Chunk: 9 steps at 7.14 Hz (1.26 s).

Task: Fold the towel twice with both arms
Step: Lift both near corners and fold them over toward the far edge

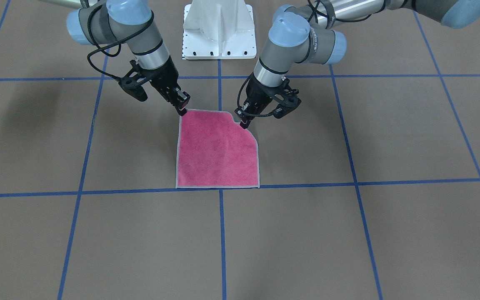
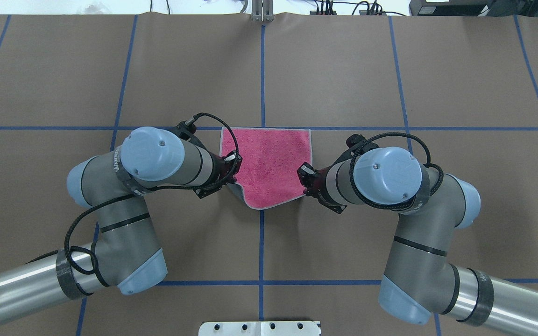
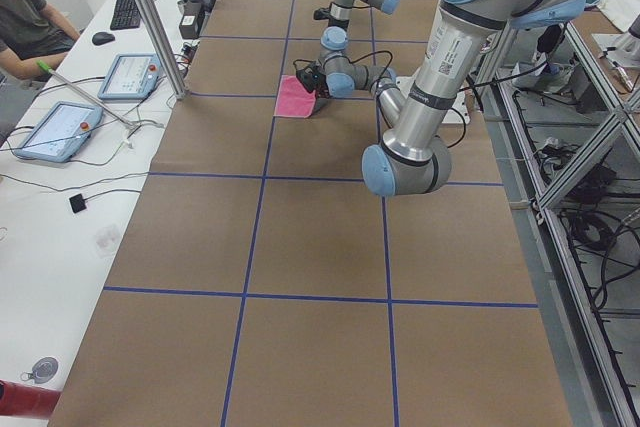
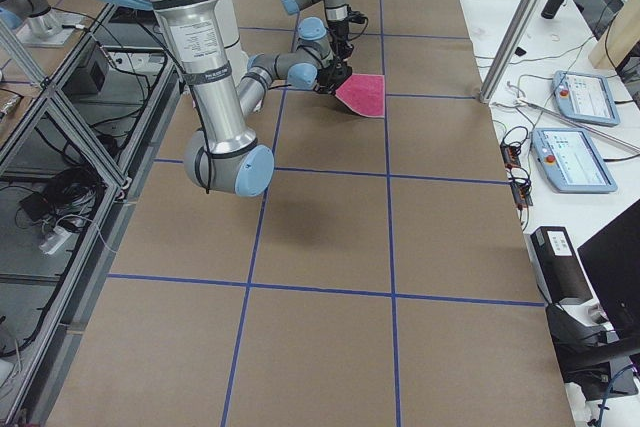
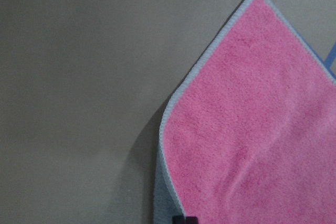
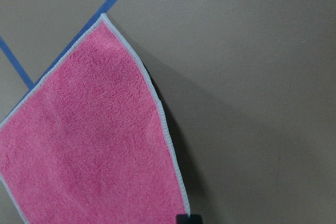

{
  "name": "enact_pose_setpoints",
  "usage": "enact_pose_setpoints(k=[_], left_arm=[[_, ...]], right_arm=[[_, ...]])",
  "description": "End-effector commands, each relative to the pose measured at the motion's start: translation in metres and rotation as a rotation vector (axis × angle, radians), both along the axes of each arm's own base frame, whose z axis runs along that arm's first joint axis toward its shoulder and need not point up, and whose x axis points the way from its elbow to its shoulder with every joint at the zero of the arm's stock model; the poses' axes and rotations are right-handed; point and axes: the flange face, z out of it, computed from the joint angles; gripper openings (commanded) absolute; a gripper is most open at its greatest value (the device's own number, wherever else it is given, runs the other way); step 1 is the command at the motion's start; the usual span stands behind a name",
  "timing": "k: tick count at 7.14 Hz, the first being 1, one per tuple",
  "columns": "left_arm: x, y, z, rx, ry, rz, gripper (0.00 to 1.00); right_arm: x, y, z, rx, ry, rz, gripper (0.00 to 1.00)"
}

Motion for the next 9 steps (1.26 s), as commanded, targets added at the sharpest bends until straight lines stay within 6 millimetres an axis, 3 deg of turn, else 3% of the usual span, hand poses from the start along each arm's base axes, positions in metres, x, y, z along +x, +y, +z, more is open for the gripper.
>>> enact_pose_setpoints(k=[1, 2, 4, 7, 9], left_arm=[[-0.024, -0.045, 0.001, -0.031, -0.008, -0.070, 0.00], [-0.018, -0.059, 0.004, -0.042, -0.025, -0.082, 0.00], [-0.009, -0.083, 0.003, -0.058, -0.046, -0.104, 0.00], [-0.001, -0.094, 0.017, -0.070, -0.070, -0.109, 0.00], [0.005, -0.099, 0.019, -0.068, -0.070, -0.110, 0.00]], right_arm=[[0.005, -0.044, -0.004, -0.059, -0.006, 0.065, 0.00], [-0.003, -0.071, -0.013, -0.081, -0.008, 0.073, 0.00], [0.000, -0.117, -0.011, -0.129, 0.000, 0.080, 0.00], [-0.015, -0.150, -0.014, -0.142, 0.024, 0.100, 0.00], [-0.022, -0.158, -0.008, -0.141, 0.024, 0.102, 0.00]])
